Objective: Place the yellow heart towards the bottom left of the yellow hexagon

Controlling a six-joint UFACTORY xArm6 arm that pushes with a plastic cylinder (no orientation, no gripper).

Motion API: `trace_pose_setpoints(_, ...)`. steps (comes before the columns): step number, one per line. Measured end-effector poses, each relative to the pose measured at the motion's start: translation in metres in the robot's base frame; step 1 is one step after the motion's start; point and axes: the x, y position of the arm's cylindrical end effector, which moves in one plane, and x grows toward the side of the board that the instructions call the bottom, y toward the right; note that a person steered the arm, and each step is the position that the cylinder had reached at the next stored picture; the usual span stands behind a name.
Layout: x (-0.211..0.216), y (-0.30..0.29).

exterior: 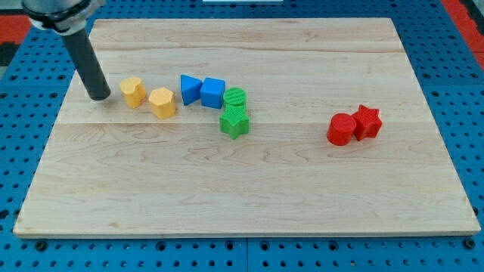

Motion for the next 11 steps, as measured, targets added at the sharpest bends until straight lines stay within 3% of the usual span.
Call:
trace_pose_setpoints(1,-0.041,0.019)
trace_pose_setpoints(2,-0.038,0.077)
trace_pose_setpoints(3,-0.026,0.092)
trace_pose_setpoints(6,0.029,0.029)
trace_pose_setpoints(8,-0.005,-0.031)
trace_pose_setpoints(9,0.009,-0.071)
trace_pose_setpoints(11,0.042,-0.042)
